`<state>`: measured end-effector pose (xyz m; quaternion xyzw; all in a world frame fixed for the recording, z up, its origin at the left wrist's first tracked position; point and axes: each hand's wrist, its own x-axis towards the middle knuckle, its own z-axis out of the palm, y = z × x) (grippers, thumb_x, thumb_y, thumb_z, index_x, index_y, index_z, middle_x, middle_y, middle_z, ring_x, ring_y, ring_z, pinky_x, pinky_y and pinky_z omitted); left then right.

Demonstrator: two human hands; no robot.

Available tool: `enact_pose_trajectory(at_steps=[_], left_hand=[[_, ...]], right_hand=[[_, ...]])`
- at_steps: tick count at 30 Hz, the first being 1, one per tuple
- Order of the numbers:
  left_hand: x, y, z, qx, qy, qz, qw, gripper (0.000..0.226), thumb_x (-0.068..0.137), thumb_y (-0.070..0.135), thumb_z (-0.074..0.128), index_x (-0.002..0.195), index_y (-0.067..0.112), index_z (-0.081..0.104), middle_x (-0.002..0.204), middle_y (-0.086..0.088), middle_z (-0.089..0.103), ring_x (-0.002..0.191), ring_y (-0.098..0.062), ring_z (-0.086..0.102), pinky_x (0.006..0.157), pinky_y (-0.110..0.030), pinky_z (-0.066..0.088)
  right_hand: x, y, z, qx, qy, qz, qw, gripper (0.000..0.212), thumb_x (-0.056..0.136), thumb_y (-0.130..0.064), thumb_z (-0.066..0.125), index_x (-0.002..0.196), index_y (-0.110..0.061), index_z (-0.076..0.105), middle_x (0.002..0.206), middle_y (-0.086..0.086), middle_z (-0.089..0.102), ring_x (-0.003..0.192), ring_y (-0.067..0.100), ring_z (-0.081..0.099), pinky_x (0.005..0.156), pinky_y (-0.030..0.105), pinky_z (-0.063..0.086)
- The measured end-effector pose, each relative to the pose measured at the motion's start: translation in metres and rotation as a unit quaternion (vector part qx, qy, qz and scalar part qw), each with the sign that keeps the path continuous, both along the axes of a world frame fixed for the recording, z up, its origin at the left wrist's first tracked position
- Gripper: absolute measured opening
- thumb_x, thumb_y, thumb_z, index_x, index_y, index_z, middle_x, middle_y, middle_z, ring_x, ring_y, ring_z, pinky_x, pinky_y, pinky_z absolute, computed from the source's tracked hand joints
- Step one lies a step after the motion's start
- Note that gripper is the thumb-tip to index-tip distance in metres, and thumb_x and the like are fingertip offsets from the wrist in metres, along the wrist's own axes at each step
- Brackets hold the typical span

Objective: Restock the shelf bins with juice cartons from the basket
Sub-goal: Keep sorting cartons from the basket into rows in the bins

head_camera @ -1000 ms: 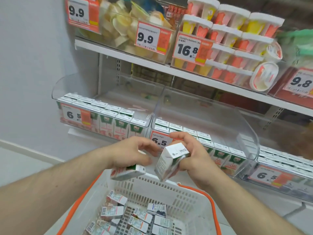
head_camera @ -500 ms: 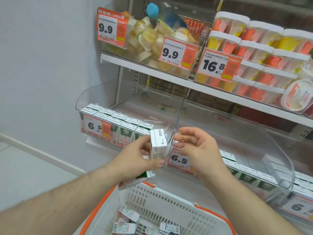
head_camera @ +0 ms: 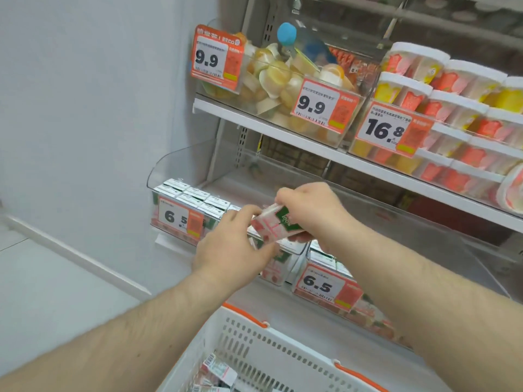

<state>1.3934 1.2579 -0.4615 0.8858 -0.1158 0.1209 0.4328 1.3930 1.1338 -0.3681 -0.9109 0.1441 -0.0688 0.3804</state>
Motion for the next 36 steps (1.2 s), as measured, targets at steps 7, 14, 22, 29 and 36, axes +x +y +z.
enact_pose_trajectory(at_steps=[7, 14, 22, 29, 36], left_hand=[[0.016, 0.008, -0.014, 0.01, 0.099, 0.004, 0.995, 0.052, 0.086, 0.039, 0.06, 0.136, 0.042, 0.047, 0.094, 0.015, 0.061, 0.101, -0.02, 0.061, 0.086, -0.034, 0.052], [0.025, 0.002, -0.02, -0.017, 0.111, -0.004, 0.994, 0.038, 0.091, 0.034, 0.055, 0.128, 0.038, 0.06, 0.088, 0.024, 0.06, 0.094, -0.009, 0.057, 0.086, -0.026, 0.048], [0.033, 0.0, -0.023, -0.066, 0.119, 0.014, 0.991, 0.026, 0.089, 0.034, 0.058, 0.113, 0.036, 0.07, 0.094, 0.02, 0.066, 0.096, -0.01, 0.063, 0.088, -0.028, 0.051], [0.036, -0.002, -0.023, -0.139, 0.136, 0.008, 0.981, 0.022, 0.091, 0.028, 0.061, 0.109, 0.03, 0.073, 0.101, 0.021, 0.065, 0.096, -0.003, 0.057, 0.083, -0.019, 0.042], [0.036, -0.001, -0.02, -0.229, 0.174, -0.015, 0.958, 0.018, 0.091, 0.025, 0.061, 0.104, 0.03, 0.071, 0.091, 0.013, 0.073, 0.095, -0.008, 0.064, 0.082, -0.026, 0.05]], right_hand=[[0.063, -0.019, 0.021, -0.241, 0.053, -0.018, 0.969, 0.021, 0.083, -0.028, 0.057, 0.088, -0.009, 0.065, 0.086, 0.01, 0.067, 0.075, 0.031, 0.069, 0.075, 0.042, 0.061], [0.098, -0.006, -0.016, -0.23, 0.219, 0.014, 0.948, 0.024, 0.097, -0.018, 0.05, 0.11, 0.001, 0.056, 0.104, 0.019, 0.066, 0.09, 0.035, 0.072, 0.082, 0.045, 0.06], [0.107, -0.008, -0.037, -0.128, 0.379, 0.006, 0.917, 0.042, 0.104, -0.031, 0.034, 0.104, 0.004, 0.057, 0.088, 0.021, 0.066, 0.064, 0.032, 0.069, 0.069, 0.045, 0.061], [0.115, -0.014, -0.034, -0.061, 0.386, 0.001, 0.921, 0.084, 0.092, -0.075, 0.023, 0.11, 0.002, 0.052, 0.088, 0.023, 0.061, 0.066, 0.037, 0.067, 0.06, 0.045, 0.058], [0.109, -0.007, -0.023, -0.225, 0.401, 0.094, 0.883, 0.097, 0.092, -0.076, 0.006, 0.147, -0.005, 0.041, 0.143, 0.021, 0.051, 0.132, 0.035, 0.048, 0.105, 0.047, 0.036]])
